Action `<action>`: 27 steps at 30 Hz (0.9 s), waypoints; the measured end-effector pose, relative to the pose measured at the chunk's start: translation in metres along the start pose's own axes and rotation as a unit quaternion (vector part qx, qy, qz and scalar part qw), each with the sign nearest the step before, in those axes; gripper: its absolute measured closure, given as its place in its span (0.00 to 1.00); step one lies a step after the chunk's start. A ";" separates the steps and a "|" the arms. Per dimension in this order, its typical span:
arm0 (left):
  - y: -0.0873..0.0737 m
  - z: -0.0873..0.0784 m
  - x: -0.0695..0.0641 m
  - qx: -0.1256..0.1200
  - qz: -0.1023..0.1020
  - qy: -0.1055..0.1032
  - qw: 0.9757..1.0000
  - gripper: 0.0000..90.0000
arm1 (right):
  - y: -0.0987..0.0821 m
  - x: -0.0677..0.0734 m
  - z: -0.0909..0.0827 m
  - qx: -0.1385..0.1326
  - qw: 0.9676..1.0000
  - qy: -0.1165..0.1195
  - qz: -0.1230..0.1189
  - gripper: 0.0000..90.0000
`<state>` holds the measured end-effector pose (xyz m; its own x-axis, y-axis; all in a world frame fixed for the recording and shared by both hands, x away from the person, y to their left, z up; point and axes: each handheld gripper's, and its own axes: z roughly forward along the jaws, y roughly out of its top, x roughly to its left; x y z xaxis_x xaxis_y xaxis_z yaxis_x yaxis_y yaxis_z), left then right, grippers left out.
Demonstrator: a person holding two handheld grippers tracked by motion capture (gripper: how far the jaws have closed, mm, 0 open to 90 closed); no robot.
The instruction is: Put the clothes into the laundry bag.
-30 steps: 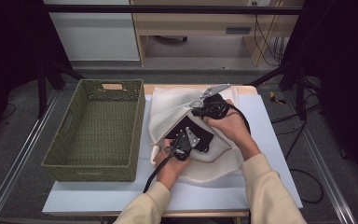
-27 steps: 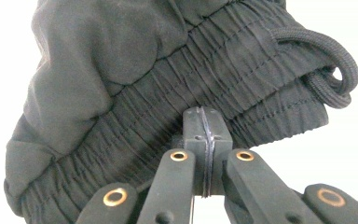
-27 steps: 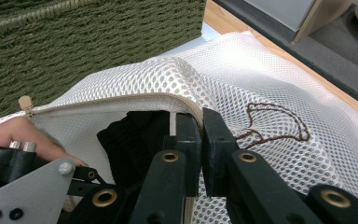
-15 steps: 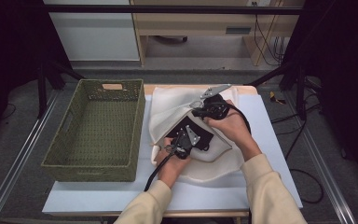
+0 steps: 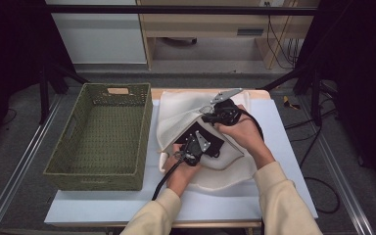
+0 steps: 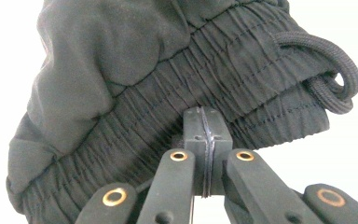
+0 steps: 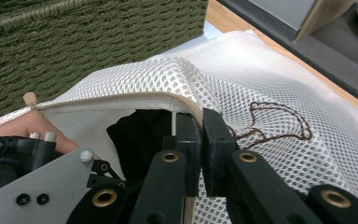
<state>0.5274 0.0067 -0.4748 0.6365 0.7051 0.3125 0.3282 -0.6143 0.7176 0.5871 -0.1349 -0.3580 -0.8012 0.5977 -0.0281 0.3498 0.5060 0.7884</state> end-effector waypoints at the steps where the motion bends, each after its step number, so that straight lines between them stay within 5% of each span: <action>1: 0.000 0.000 0.000 0.000 0.000 0.000 1.000 1.00 | 0.000 0.000 0.000 0.000 1.000 0.000 0.000 0.97; 27: 0.000 0.003 0.000 -0.011 -0.001 0.013 1.000 1.00 | -0.001 0.002 -0.001 0.002 1.000 -0.001 0.000 0.97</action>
<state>0.5288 0.0055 -0.4766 0.6171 0.7153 0.3279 0.3128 -0.6054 0.7319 0.5849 -0.1346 -0.3579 -0.8000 0.5993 -0.0294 0.3522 0.5087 0.7856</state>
